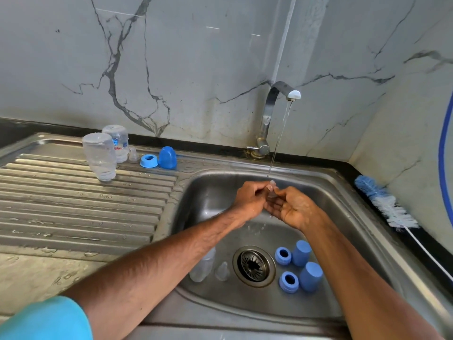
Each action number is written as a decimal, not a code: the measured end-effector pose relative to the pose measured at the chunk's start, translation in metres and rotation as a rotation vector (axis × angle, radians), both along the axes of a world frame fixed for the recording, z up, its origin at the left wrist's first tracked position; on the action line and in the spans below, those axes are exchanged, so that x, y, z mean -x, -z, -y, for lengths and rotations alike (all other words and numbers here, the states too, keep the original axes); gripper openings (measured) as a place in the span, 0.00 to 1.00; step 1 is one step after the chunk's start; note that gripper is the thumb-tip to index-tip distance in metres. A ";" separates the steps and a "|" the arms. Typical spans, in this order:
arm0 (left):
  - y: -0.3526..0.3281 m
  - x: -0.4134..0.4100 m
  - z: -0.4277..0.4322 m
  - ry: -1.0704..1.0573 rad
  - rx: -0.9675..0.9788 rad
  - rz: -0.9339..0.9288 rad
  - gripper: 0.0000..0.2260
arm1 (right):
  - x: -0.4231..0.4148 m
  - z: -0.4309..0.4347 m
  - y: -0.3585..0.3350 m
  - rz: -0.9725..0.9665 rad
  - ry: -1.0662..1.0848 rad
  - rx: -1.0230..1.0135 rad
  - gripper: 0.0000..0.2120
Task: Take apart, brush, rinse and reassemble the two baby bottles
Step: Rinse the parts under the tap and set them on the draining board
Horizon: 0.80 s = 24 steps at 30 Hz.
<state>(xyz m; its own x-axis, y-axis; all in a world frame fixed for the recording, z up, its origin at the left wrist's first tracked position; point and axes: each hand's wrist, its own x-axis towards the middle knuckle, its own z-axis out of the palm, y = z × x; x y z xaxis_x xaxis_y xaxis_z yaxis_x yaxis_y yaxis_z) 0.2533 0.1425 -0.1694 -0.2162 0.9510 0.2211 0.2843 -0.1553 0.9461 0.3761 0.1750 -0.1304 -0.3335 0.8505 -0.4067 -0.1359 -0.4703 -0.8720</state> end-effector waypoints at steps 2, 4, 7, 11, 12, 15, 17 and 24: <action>0.001 0.001 -0.003 -0.016 -0.013 0.037 0.12 | 0.001 0.000 -0.001 -0.034 -0.005 0.044 0.09; 0.002 0.003 -0.006 -0.049 -0.020 0.102 0.11 | 0.004 0.001 -0.003 -0.061 -0.010 0.071 0.10; 0.002 0.004 -0.008 -0.080 -0.005 0.199 0.09 | 0.007 0.002 -0.002 -0.070 -0.005 0.075 0.10; 0.002 0.007 -0.007 -0.117 -0.083 0.176 0.10 | 0.007 0.000 -0.001 -0.042 0.001 0.035 0.08; 0.001 0.008 -0.006 -0.136 -0.133 0.095 0.09 | 0.007 -0.001 0.000 -0.024 0.015 0.008 0.07; 0.003 0.013 -0.001 -0.197 -0.275 -0.184 0.04 | 0.007 -0.003 0.002 0.058 0.105 -0.100 0.04; 0.004 0.013 0.001 -0.232 -0.286 -0.274 0.06 | 0.008 -0.004 0.002 0.122 0.173 -0.196 0.03; 0.010 0.006 0.004 -0.312 -0.115 -0.140 0.12 | 0.015 -0.002 0.005 0.482 0.148 -0.671 0.12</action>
<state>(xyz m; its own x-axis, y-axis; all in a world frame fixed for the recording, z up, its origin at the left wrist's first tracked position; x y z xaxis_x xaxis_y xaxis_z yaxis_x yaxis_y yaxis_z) 0.2473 0.1388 -0.1791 -0.4523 0.8110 0.3710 0.4604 -0.1440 0.8760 0.3612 0.1767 -0.1353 -0.1189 0.9841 0.1316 0.3038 0.1622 -0.9388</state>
